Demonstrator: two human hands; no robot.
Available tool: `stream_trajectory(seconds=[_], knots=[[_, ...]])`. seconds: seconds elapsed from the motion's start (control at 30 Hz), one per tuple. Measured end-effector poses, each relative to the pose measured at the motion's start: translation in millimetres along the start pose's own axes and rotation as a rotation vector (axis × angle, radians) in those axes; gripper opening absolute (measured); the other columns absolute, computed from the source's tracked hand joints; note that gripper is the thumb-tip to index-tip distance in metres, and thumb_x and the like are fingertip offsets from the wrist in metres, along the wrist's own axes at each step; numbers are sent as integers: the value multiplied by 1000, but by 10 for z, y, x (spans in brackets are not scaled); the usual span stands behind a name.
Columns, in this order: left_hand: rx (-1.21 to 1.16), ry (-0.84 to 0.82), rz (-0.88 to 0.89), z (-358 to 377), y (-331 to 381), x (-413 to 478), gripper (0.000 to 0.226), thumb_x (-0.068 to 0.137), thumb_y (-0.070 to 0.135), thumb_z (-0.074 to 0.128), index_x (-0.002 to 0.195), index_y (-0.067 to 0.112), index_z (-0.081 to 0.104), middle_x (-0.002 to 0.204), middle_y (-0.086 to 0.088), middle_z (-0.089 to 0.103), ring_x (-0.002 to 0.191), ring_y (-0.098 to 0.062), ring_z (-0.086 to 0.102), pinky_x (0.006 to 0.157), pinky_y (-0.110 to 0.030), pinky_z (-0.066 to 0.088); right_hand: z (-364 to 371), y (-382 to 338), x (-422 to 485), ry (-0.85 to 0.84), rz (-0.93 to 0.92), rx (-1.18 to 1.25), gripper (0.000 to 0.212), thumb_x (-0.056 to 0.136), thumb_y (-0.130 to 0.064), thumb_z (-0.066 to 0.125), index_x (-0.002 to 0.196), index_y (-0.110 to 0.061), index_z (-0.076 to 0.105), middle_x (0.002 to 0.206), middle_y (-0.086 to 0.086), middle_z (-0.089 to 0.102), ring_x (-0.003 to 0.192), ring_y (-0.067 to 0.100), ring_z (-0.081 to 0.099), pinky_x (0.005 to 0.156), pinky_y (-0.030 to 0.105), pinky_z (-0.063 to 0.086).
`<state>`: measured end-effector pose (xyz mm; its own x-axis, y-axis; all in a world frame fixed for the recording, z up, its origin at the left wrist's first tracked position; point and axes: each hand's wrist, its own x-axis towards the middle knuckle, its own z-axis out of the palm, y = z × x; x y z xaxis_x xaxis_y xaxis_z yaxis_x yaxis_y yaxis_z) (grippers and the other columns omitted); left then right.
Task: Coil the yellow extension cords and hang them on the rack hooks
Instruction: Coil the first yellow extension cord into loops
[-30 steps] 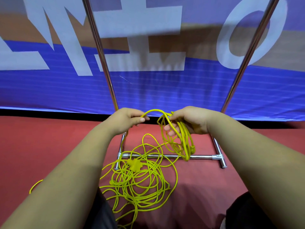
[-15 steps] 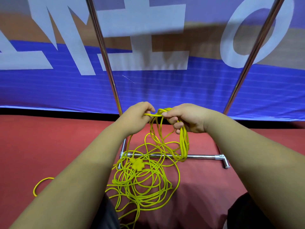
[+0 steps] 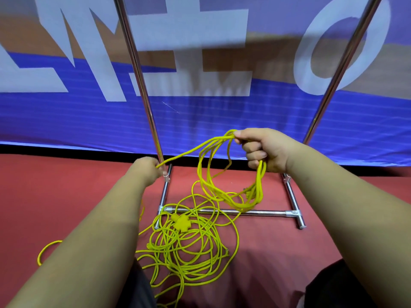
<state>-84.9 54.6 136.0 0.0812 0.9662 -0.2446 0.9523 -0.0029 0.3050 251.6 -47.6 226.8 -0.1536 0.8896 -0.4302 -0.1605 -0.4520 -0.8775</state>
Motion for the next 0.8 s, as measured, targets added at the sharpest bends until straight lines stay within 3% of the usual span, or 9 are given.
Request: stream_trajectory(seconds=[0.13, 0.23, 0.33, 0.4, 0.47, 0.53, 0.63, 0.7, 0.8], knots=[[227, -372, -171, 66, -61, -91, 69, 94, 74, 49, 87, 10, 72, 83, -1, 78, 78, -22, 67, 93, -36, 53, -44, -36, 37, 116, -94, 173, 26, 103, -37, 63, 85, -18, 61, 49, -11, 22, 37, 7, 18, 42, 25, 29], [-59, -356, -177, 79, -22, -97, 82, 92, 83, 36, 87, 5, 62, 66, -10, 70, 62, -29, 65, 79, -40, 56, -90, -30, 95, 212, -136, 233, 25, 102, -38, 64, 87, -18, 63, 50, -11, 24, 38, 8, 19, 41, 24, 31], [-255, -256, -45, -36, 297, -193, 62, 102, 65, 42, 90, 5, 52, 67, -14, 51, 56, -27, 53, 60, -36, 55, -138, 7, 145, 279, -126, 210, 24, 102, -39, 64, 90, -19, 63, 51, -11, 26, 39, 9, 21, 43, 25, 33], [-190, -154, 124, -99, 515, -282, 31, 108, 37, 43, 101, 7, 48, 76, -11, 54, 63, -25, 50, 59, -34, 46, -158, 46, 178, 294, -101, 168, 23, 101, -40, 65, 91, -20, 64, 52, -11, 28, 39, 9, 23, 45, 25, 35], [-115, -69, 281, -114, 646, -314, 11, 105, 23, 43, 108, 16, 50, 90, -8, 63, 76, -28, 57, 65, -37, 43, -158, 77, 207, 300, -83, 138, 23, 101, -41, 65, 91, -20, 64, 53, -10, 30, 39, 9, 25, 48, 25, 36], [-25, -30, 431, -116, 695, -335, 15, 106, 20, 49, 111, 24, 62, 97, 0, 58, 91, -27, 60, 74, -37, 45, -137, 90, 240, 310, -82, 153, 20, 101, -36, 62, 90, -20, 62, 54, -10, 31, 39, 10, 27, 51, 26, 37], [70, -38, 594, -83, 724, -340, 23, 104, 17, 59, 113, 31, 76, 101, 3, 52, 97, -22, 59, 90, -39, 49, -107, 92, 282, 329, -97, 184, 14, 100, -27, 55, 93, -17, 62, 56, -10, 34, 42, 11, 29, 53, 26, 39], [91, -49, 697, -99, 777, -395, 24, 101, 12, 64, 110, 29, 79, 100, 5, 57, 96, -19, 62, 89, -40, 51, -113, 112, 295, 306, -96, 144, 14, 102, -26, 54, 100, -15, 62, 58, -10, 37, 43, 11, 32, 53, 27, 41], [7, -59, 806, -170, 927, -530, 15, 93, 16, 76, 104, 27, 80, 99, 11, 67, 94, -9, 64, 86, -28, 50, -103, 169, 302, 207, -42, -10, 17, 104, -27, 58, 100, -13, 66, 61, -8, 44, 45, 11, 36, 53, 29, 40]])
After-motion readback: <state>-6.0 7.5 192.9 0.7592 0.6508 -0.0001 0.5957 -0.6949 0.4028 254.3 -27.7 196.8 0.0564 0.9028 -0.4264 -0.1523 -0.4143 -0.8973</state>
